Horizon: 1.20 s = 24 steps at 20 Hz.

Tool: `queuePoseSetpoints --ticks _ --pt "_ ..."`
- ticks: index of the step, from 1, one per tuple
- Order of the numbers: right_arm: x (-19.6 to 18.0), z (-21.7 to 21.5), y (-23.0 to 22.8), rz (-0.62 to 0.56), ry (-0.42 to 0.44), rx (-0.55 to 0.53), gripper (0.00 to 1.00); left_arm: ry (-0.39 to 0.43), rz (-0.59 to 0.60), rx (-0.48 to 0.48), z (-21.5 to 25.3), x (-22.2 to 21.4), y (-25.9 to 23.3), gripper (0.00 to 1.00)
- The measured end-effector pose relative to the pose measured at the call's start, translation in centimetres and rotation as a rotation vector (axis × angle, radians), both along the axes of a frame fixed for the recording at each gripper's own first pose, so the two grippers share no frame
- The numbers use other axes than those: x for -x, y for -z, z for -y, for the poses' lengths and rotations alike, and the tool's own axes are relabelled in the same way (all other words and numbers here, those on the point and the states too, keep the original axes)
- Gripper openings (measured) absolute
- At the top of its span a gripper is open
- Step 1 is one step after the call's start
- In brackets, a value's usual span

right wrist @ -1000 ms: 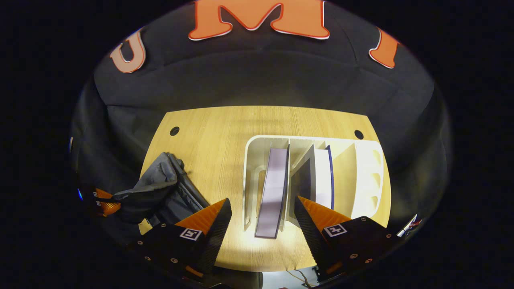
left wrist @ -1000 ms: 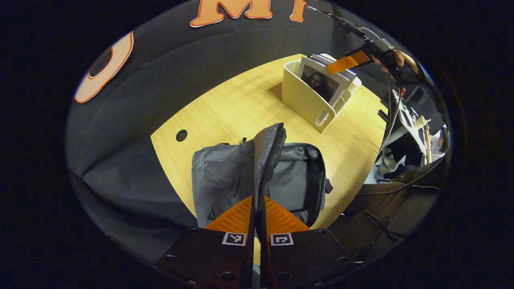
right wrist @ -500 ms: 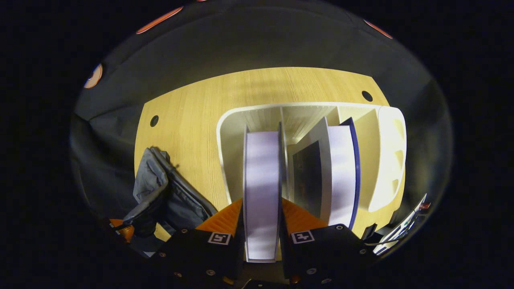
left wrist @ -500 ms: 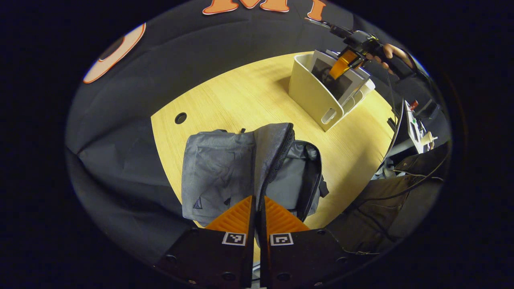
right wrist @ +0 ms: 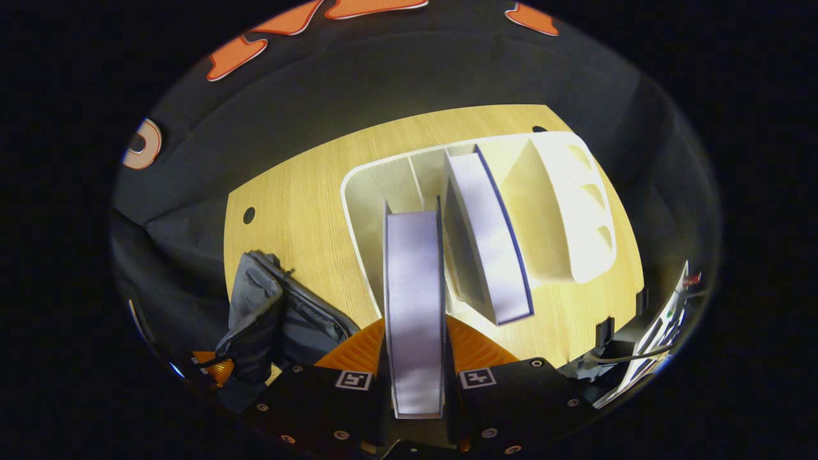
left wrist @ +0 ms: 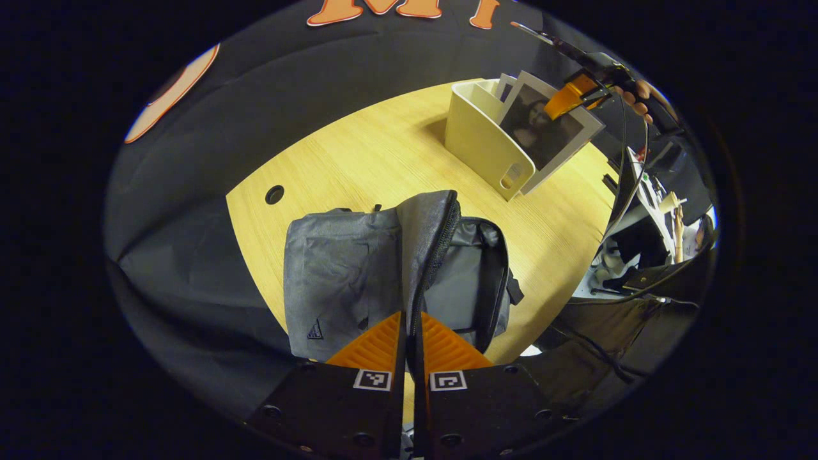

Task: Open the schoolbag, grab two books from the bookshelf and put them into the schoolbag.

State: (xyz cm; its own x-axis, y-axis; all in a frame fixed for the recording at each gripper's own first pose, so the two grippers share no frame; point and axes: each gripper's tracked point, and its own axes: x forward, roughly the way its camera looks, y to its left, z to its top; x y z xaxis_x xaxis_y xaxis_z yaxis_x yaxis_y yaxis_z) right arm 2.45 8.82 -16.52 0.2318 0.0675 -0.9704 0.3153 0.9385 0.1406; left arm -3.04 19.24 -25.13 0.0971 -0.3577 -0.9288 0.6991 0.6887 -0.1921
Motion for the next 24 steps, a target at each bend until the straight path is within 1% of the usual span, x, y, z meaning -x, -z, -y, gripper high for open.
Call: queuePoseSetpoints --ticks 6,7,10,11,13,16,17,21,23,24 --pt "6.2 -0.2 -2.9 0.079 0.142 -0.044 0.34 0.078 0.002 0.047 0.6 0.4 0.4 0.08" --pt "7.4 -0.5 -3.0 0.097 0.177 -0.067 0.33 0.089 0.001 0.050 0.6 0.5 0.3 0.08" --pt "10.5 -1.3 -4.4 0.147 0.228 -0.138 0.33 0.118 0.003 0.053 0.9 0.7 0.2 0.08" --pt "11.9 -2.0 -4.6 0.175 0.261 -0.188 0.33 0.126 0.008 0.053 1.0 0.8 0.3 0.08" --pt "13.6 -2.5 -4.6 0.218 0.298 -0.244 0.33 0.122 0.015 0.057 0.9 0.9 0.2 0.08" --pt "16.1 -3.2 -4.1 0.258 0.334 -0.284 0.31 0.113 0.022 0.065 0.8 1.0 0.0 0.08" --pt "16.9 -3.9 -3.7 0.276 0.354 -0.321 0.31 0.112 0.026 0.065 0.6 1.2 0.1 0.08" --pt "18.5 -6.5 -2.1 0.351 0.394 -0.448 0.31 0.107 0.032 0.091 0.9 1.5 -0.1 0.08" --pt "18.2 -8.4 -1.8 0.406 0.404 -0.538 0.31 0.103 0.036 0.102 1.0 1.6 -0.2 0.08" --pt "17.4 -9.3 -1.8 0.435 0.399 -0.569 0.31 0.098 0.037 0.107 1.2 1.6 -0.4 0.08"
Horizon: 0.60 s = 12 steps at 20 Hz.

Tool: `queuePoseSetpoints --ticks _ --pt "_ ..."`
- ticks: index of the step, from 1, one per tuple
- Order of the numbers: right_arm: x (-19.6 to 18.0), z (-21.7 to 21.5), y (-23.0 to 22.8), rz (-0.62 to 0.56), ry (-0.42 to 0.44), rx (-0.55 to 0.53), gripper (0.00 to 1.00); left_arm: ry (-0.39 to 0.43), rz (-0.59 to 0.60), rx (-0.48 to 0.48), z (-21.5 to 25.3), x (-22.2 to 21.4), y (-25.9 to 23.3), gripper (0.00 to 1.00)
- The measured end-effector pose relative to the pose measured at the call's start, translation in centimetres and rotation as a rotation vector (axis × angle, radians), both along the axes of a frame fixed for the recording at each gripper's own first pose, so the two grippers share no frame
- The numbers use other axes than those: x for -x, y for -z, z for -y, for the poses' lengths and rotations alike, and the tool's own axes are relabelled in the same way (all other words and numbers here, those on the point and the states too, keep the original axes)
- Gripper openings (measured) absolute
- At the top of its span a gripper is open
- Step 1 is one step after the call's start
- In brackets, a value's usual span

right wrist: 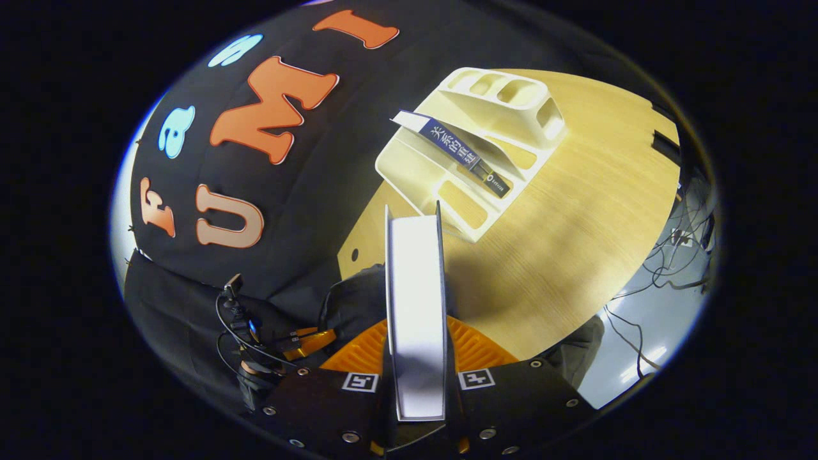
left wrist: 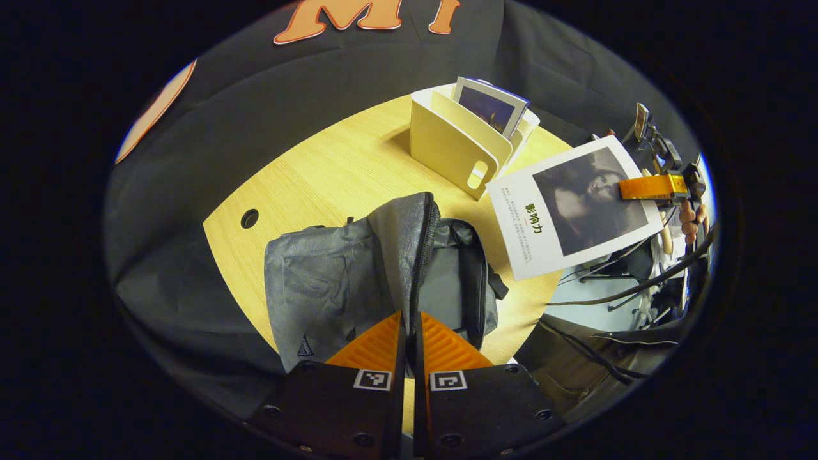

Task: Open the schoolbag, grab two books from the bookshelf and put them into the schoolbag.

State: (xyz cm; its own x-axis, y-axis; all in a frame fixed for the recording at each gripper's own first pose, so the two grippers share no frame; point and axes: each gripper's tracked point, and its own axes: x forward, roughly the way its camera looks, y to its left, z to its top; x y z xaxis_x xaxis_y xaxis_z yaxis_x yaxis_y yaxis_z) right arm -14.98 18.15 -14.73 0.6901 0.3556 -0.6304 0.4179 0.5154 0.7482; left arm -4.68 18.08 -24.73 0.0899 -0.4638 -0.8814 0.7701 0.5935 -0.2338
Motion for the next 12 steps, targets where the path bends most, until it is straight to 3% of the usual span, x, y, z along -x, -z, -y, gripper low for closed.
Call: queuePoseSetpoints --ticks 6,12 --pt "-3.3 -6.6 2.7 0.063 -0.089 -0.108 0.31 -0.042 0.015 0.010 0.5 -0.6 -0.8 0.06" --pt "-5.8 -11.3 6.5 0.064 -0.105 -0.197 0.31 -0.067 0.038 0.023 1.3 -1.0 -1.9 0.06"
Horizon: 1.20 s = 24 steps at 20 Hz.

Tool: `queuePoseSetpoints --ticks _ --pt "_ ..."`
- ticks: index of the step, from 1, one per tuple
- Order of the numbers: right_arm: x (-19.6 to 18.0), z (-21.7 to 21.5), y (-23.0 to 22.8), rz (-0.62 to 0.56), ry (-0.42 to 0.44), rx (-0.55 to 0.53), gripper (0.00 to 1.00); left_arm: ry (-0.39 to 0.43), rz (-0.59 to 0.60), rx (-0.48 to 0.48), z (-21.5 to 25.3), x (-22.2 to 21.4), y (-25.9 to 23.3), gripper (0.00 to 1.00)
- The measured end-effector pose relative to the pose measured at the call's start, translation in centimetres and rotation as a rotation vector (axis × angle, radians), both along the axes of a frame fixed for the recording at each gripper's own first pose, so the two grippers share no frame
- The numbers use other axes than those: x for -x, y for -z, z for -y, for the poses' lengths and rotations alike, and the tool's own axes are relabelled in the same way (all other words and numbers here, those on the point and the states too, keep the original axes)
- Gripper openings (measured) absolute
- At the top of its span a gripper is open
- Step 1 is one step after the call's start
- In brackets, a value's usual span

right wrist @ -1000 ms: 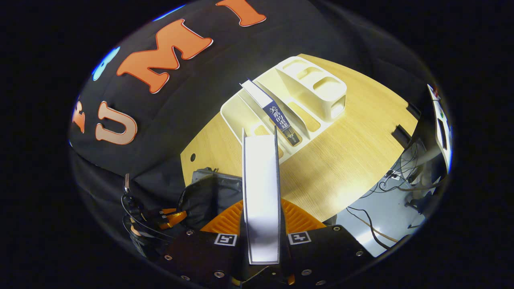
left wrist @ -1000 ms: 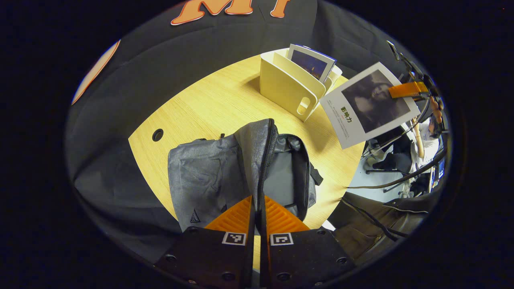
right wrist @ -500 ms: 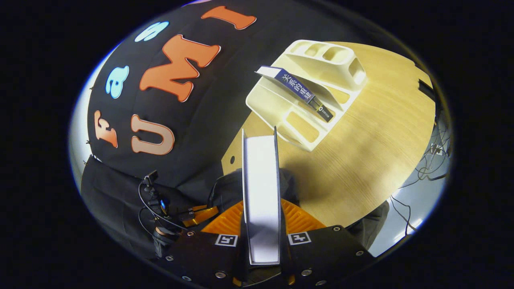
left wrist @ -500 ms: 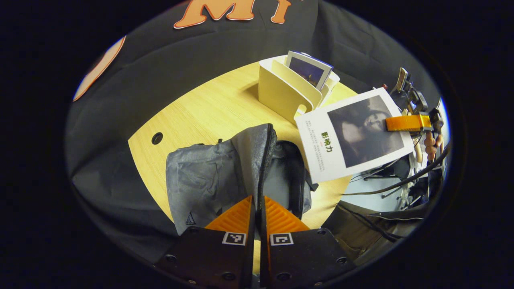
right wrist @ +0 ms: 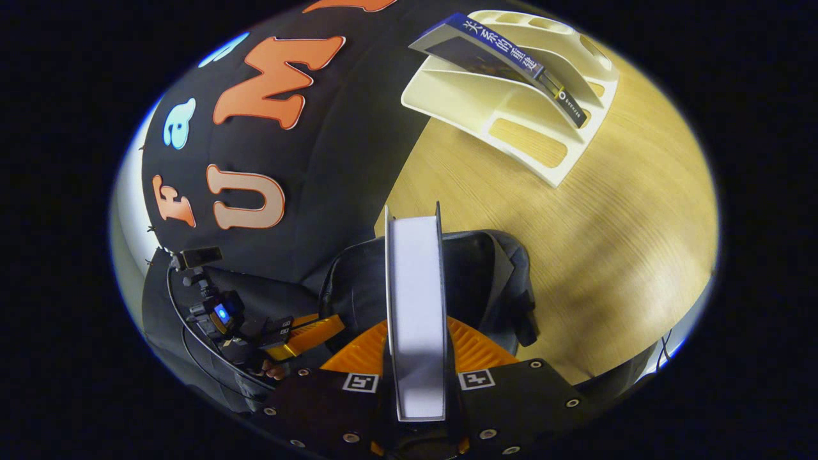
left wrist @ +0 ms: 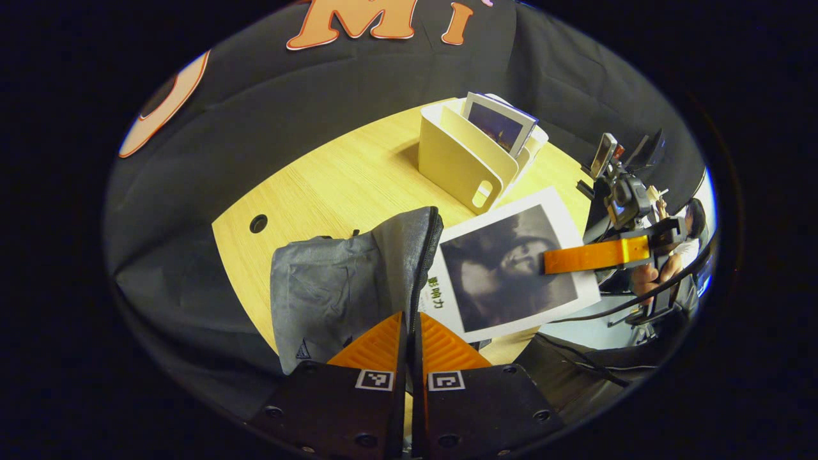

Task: Open the schoolbag, grab two books from the bookshelf and put them into the schoolbag.

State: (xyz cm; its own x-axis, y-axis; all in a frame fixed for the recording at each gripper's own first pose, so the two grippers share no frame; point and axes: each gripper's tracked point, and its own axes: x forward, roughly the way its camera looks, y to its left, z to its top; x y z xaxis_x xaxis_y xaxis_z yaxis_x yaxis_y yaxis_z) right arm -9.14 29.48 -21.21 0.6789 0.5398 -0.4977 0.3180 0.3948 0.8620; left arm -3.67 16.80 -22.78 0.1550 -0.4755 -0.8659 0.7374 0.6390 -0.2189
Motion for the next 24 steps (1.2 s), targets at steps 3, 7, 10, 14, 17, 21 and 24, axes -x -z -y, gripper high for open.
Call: queuePoseSetpoints --ticks 3,7,10,14,17,21,24 --pt "-1.3 -1.9 1.9 0.010 0.005 -0.026 0.31 0.010 0.025 0.012 0.5 0.1 -1.6 0.06" --pt "-3.3 -4.8 3.9 0.051 0.017 -0.043 0.30 0.034 0.022 0.034 1.6 1.3 -2.1 0.06" --pt "-4.5 -7.0 4.7 0.083 0.015 -0.061 0.31 0.033 0.020 0.051 2.6 1.8 -2.4 0.06" --pt "-5.2 -8.9 5.4 0.090 -0.009 -0.081 0.41 0.034 0.009 0.055 3.5 3.0 -2.2 0.05" --pt "-5.1 -9.2 5.3 0.022 -0.040 -0.150 0.36 -0.012 -0.009 0.053 3.5 2.8 -1.9 0.05" --pt "-3.2 -5.6 6.1 -0.076 -0.111 -0.030 0.61 -0.054 0.000 0.033 2.9 2.3 -1.5 0.05" --pt "-1.6 -2.3 5.6 -0.076 -0.224 0.115 0.71 -0.073 -0.001 0.012 3.5 2.8 -0.5 0.05"
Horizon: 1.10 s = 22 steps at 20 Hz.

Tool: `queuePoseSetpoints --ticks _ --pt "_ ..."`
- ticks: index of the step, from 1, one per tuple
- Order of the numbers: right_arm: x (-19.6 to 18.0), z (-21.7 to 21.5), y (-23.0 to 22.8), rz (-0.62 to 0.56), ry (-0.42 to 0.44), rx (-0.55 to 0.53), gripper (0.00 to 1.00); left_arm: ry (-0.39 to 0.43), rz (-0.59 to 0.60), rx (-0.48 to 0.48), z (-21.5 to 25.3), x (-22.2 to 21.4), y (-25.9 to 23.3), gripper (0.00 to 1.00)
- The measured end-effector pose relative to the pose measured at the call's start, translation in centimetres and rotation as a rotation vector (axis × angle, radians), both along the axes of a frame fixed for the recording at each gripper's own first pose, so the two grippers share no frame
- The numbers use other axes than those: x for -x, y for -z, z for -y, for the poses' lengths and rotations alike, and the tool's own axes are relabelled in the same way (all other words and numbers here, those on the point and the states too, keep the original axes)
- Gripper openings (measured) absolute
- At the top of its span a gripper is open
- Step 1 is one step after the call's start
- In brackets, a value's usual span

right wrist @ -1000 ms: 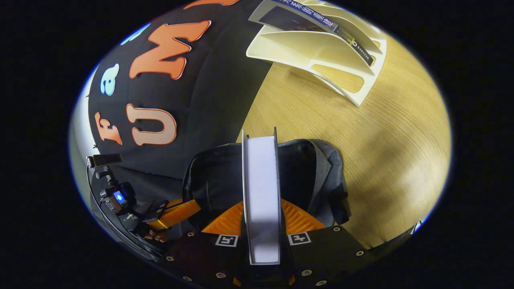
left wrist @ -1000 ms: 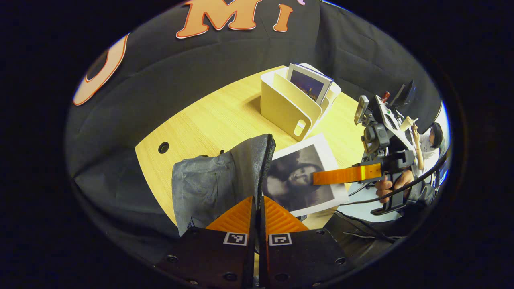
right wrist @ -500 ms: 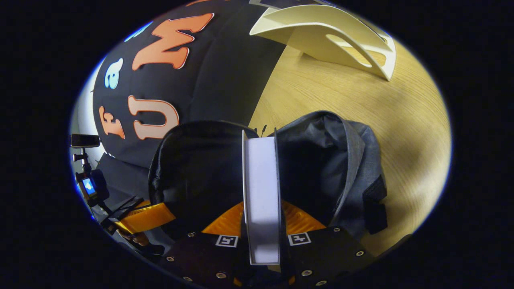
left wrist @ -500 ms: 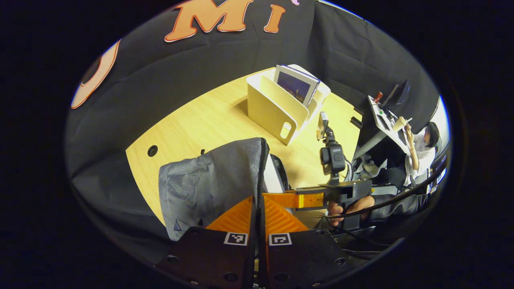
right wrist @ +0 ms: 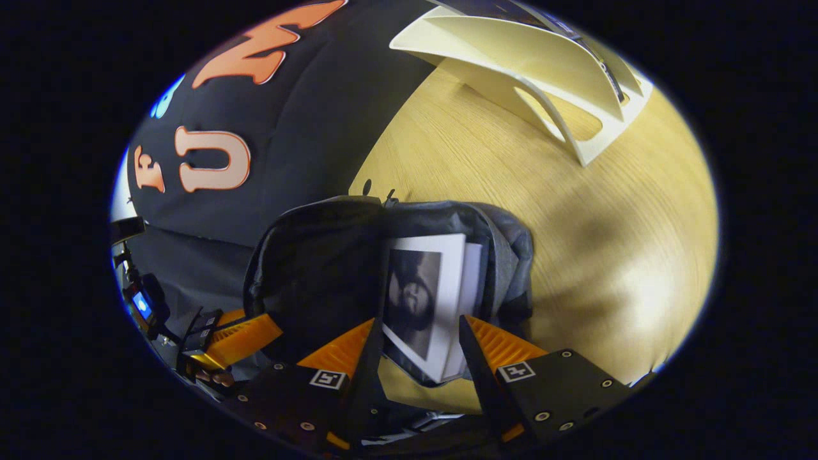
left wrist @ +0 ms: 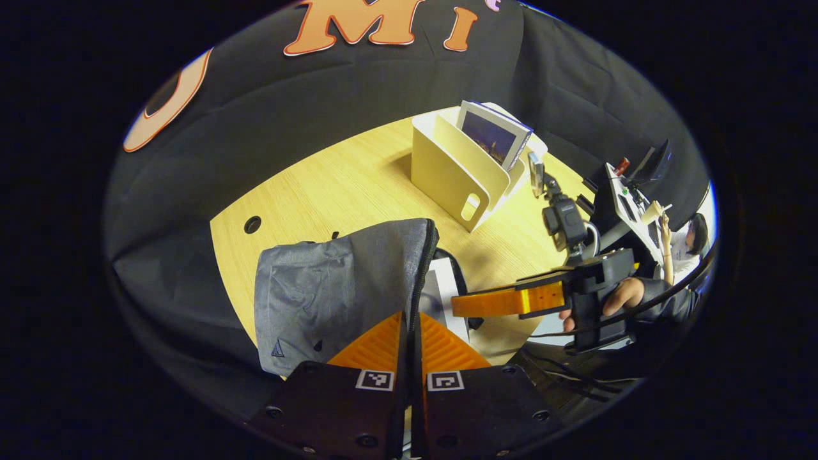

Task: Open the schoolbag, grab two books from the bookshelf and put them into the schoolbag.

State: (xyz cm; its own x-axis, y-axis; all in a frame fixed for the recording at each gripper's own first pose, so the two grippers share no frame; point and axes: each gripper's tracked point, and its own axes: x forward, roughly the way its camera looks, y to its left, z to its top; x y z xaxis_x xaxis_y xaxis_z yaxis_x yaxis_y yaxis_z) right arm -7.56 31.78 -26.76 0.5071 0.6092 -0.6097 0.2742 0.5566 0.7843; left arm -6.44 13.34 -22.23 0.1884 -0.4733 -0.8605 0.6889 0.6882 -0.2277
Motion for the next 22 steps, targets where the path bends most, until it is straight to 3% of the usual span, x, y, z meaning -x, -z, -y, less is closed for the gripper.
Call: queuePoseSetpoints --ticks 4,7,14,22 --pt "0.9 4.9 -1.8 0.020 -0.089 0.151 0.77 -0.035 -0.017 -0.008 0.6 0.3 0.8 0.05" --pt "1.2 9.8 -3.1 0.028 -0.131 0.275 0.92 -0.056 -0.030 -0.016 1.2 0.6 1.5 0.05" --pt "-0.9 20.9 -8.4 0.062 -0.234 0.540 0.93 -0.088 -0.084 -0.018 2.8 1.6 3.4 0.05" --pt "-5.4 26.3 -11.4 0.012 -0.330 0.664 0.93 -0.148 -0.114 -0.013 3.0 1.9 4.1 0.05"
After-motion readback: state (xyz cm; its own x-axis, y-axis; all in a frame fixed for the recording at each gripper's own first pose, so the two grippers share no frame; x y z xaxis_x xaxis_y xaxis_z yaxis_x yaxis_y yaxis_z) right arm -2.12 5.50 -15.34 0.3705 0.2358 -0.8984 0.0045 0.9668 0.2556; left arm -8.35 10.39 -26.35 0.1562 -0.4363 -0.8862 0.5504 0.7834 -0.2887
